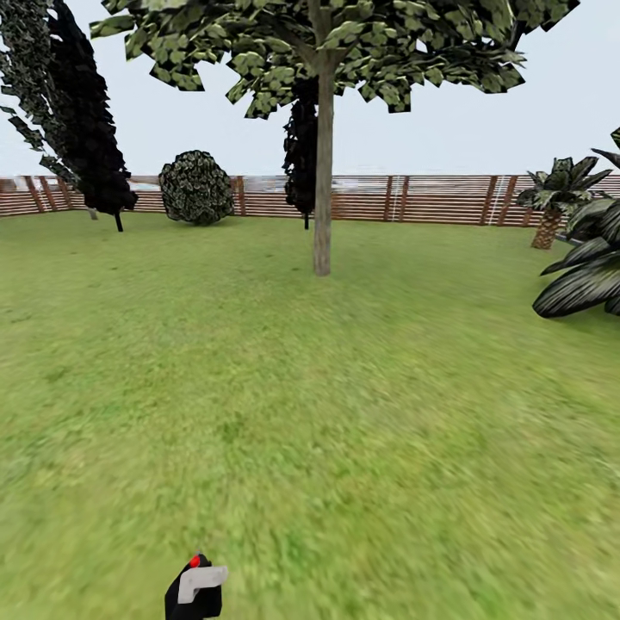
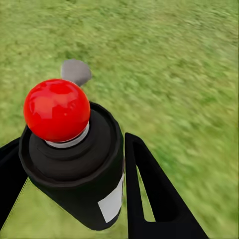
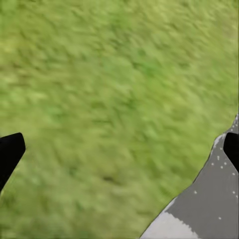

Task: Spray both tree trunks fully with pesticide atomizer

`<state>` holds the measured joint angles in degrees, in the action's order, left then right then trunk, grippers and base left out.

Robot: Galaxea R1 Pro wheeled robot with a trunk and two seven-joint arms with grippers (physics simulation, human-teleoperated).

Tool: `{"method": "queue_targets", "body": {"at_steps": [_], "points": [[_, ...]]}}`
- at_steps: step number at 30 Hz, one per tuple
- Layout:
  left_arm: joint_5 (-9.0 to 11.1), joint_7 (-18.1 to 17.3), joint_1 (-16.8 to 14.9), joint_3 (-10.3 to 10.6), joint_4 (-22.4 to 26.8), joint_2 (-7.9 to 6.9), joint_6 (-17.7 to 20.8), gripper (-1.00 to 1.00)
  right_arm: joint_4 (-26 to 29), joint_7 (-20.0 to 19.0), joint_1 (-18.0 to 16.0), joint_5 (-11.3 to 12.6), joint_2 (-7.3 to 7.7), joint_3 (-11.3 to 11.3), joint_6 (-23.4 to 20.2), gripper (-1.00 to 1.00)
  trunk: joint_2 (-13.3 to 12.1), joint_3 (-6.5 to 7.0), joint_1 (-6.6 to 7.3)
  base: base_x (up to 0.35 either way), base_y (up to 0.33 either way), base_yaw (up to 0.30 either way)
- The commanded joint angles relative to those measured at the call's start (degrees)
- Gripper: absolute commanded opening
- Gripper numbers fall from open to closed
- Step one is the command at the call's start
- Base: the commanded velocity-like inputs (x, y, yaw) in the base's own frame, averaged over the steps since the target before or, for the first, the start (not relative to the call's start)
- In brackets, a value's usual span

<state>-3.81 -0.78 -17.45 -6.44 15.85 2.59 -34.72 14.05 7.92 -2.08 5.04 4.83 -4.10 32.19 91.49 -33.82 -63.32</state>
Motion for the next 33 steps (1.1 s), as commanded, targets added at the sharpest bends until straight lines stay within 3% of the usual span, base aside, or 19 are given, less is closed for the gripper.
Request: {"method": "queue_targets", "body": {"at_steps": [1, 33], "points": [[-0.4, -0.1, 0.0, -0.4, 0.0, 0.04, -0.2, -1.00, 0.0, -0.2, 0.0, 0.5, 0.00, 0.1, 0.2, 1.00, 0.0, -0.05, -0.03, 0.349, 0.100, 0.000], [-0.4, -0.1, 0.0, -0.4, 0.0, 0.04, -0.2, -1.00, -0.1, -0.2, 0.0, 0.5, -0.07, 0.1, 0.2, 1.00, 0.0, -0.05, -0.03, 0.350, 0.011, 0.000]]}}
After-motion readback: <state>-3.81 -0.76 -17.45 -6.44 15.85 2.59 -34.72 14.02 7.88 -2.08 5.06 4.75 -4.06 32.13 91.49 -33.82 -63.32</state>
